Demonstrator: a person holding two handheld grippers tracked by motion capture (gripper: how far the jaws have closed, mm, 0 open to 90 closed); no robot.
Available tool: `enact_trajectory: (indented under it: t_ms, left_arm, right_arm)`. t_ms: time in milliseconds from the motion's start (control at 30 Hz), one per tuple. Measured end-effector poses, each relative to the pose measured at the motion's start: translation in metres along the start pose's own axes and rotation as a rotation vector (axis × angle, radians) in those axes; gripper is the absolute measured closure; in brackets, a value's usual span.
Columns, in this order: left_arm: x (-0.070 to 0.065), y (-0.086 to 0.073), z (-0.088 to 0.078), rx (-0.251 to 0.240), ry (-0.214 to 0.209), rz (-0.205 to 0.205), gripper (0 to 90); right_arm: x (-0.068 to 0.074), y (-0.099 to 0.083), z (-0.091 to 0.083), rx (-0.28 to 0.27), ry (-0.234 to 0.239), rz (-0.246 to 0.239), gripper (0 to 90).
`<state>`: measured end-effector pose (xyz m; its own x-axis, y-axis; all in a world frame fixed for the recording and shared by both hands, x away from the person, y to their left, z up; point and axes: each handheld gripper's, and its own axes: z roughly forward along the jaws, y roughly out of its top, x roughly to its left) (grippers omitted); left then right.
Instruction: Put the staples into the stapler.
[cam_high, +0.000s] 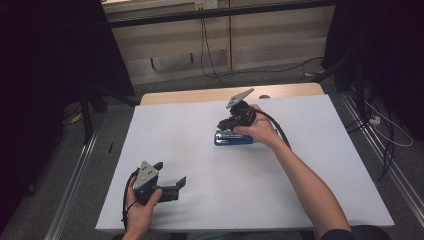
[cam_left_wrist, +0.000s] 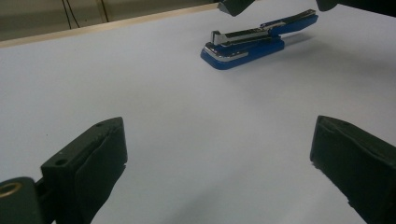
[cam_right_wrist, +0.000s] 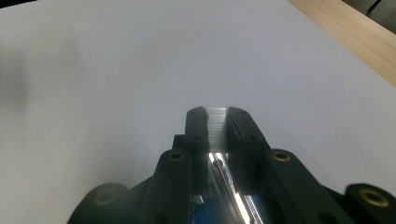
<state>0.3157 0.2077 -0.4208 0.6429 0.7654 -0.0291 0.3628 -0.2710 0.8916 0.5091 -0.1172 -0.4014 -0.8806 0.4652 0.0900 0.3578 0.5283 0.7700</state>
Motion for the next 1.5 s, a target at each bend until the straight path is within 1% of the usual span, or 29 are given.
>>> enact_trajectory:
  t_ms: [167,333,433,500,633,733,800,933,967,1267,1367,1400,1500]
  left_arm:
    - [0.0,0.0,0.0,0.0,0.001,-0.003,4.0]
    - [0.0,0.0,0.0,0.001,0.001,-0.001,4.0]
    - [0.0,0.0,0.0,-0.002,0.001,-0.005,4.0]
    - [0.0,0.0,0.0,-0.001,0.001,-0.001,4.0]
    - [0.001,0.0,0.0,0.0,0.001,-0.001,4.0]
    - [0.0,0.0,0.0,0.001,0.001,-0.001,4.0]
    - [0.0,0.0,0.0,0.001,0.001,0.0,4.0]
    - [0.0,0.0,0.0,0.001,0.001,-0.001,4.0]
    - [0.0,0.0,0.0,0.0,0.001,-0.002,4.0]
    - [0.0,0.0,0.0,0.002,0.0,-0.002,4.0]
    - [0.0,0.0,0.0,0.002,0.001,-0.004,4.0]
    - [0.0,-0.001,0.0,0.003,0.0,-0.006,4.0]
    - [0.0,0.0,0.0,0.002,-0.001,-0.002,4.0]
  right_arm:
    - [-0.001,0.001,0.002,0.006,-0.003,-0.01,79.4]
    - [-0.002,0.001,0.003,-0.002,0.0,-0.016,79.4]
    - [-0.003,0.0,0.004,-0.001,0.004,-0.032,79.4]
    - [-0.003,0.0,0.004,-0.002,0.004,-0.041,79.4]
    - [-0.004,-0.001,0.004,0.003,0.005,-0.07,79.4]
    - [-0.005,-0.002,0.003,0.003,0.006,-0.076,79.4]
    - [-0.006,-0.003,0.004,0.013,0.009,-0.095,79.4]
    - [-0.005,-0.003,0.004,0.032,0.027,-0.107,79.4]
    - [-0.005,-0.004,0.005,0.033,0.031,-0.116,79.3]
    - [-0.008,-0.007,0.01,0.063,0.047,-0.135,79.4]
    - [-0.009,-0.008,0.011,0.068,0.048,-0.138,79.4]
    - [-0.01,-0.008,0.011,0.072,0.05,-0.147,79.4]
    - [-0.009,-0.009,0.011,0.086,0.044,-0.15,79.4]
